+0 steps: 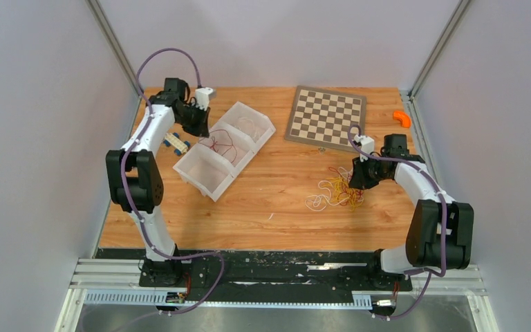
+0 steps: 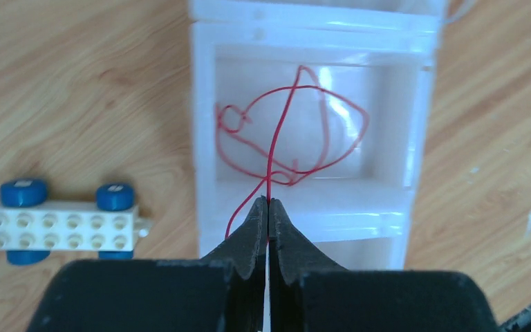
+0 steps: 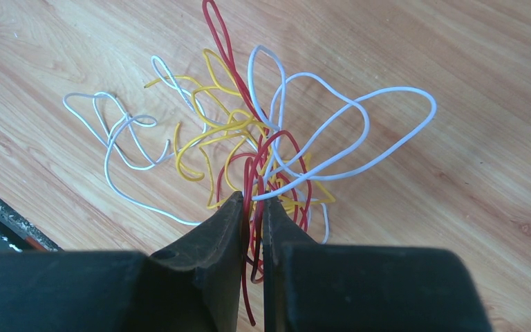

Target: Untangle the cables

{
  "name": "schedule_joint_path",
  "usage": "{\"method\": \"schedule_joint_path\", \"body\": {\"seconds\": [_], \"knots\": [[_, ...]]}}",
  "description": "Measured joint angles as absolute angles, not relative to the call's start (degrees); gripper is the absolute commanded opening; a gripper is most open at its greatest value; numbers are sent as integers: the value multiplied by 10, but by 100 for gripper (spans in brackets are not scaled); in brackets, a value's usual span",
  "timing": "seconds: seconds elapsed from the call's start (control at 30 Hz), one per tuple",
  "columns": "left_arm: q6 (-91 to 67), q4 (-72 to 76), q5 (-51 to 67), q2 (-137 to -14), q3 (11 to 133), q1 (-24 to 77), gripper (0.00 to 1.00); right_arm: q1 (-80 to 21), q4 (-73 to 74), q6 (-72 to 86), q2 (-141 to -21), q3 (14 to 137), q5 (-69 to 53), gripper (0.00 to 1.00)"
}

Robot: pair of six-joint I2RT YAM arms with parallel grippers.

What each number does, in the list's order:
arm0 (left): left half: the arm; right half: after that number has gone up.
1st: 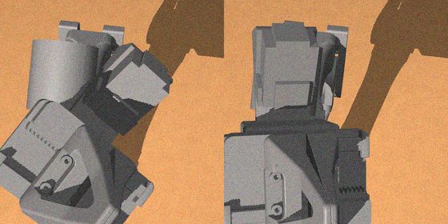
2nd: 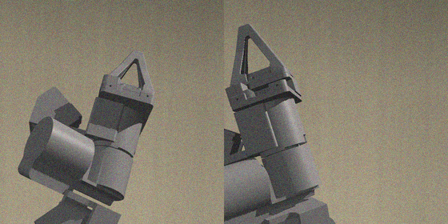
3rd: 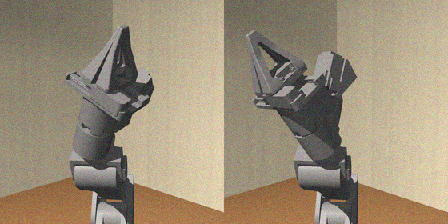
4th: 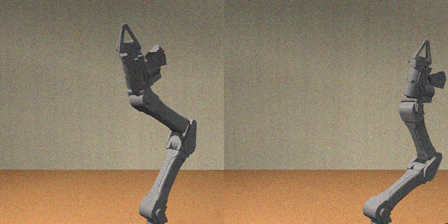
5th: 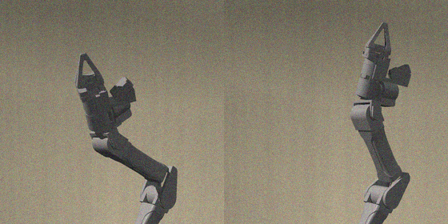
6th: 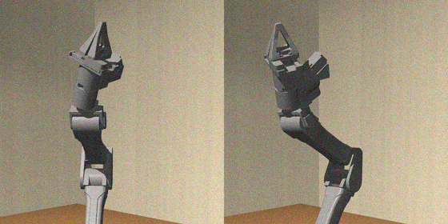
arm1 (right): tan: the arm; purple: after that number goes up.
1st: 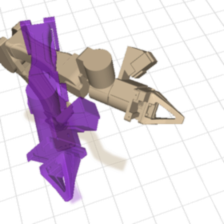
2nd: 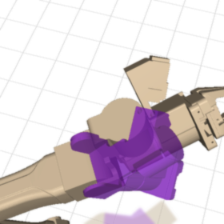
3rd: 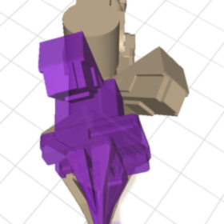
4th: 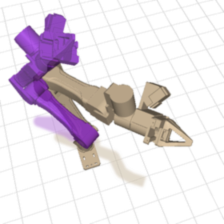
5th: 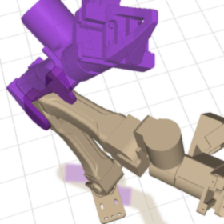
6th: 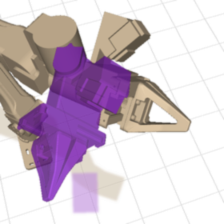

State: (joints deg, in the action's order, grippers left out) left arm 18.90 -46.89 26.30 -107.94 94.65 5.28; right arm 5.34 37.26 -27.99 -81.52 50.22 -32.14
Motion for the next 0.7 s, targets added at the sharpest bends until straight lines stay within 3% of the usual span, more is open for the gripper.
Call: {"method": "schedule_joint_path", "body": {"seconds": [0.17,0.7], "knots": [[157,-445,214,-1125,947,20,0,53,372,-280,-825,502,-324,14],[135,-355,140,-1178,937,106,0,53,373,-274,-833,509,-325,14]]}}
